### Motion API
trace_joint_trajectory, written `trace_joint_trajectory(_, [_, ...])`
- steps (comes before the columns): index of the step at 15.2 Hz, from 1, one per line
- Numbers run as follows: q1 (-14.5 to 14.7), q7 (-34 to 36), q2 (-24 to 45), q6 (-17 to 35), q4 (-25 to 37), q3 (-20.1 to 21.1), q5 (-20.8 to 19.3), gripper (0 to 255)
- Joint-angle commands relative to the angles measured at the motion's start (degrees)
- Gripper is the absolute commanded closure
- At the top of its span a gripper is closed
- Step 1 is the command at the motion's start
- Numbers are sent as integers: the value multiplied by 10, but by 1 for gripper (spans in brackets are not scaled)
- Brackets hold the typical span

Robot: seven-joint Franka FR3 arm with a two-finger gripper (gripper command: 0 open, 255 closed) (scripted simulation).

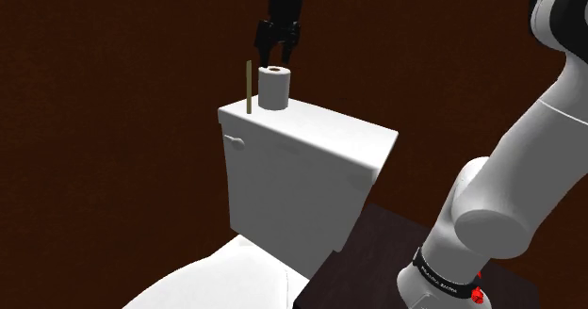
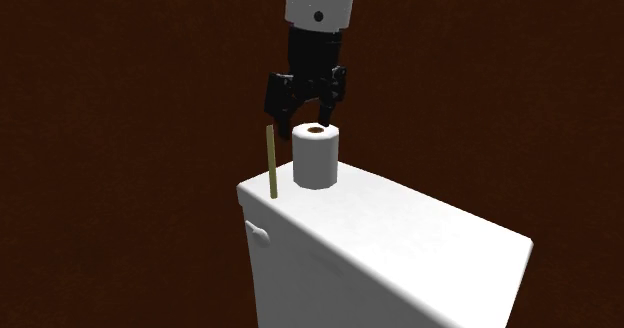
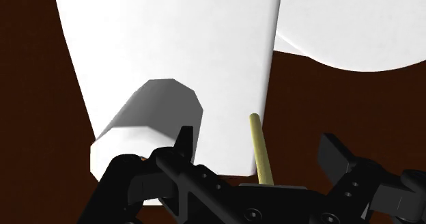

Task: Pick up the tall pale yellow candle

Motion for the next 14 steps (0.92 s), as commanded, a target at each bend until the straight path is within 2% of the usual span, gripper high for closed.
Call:
trace_joint_trajectory(1, [4,0,47,-6,58,5,-1,0])
trace_joint_trajectory(5, [12,-2,138,-25,180,13,-4,0])
trace_joint_trajectory(14, [11,-3,120,39,98,13,-3,0])
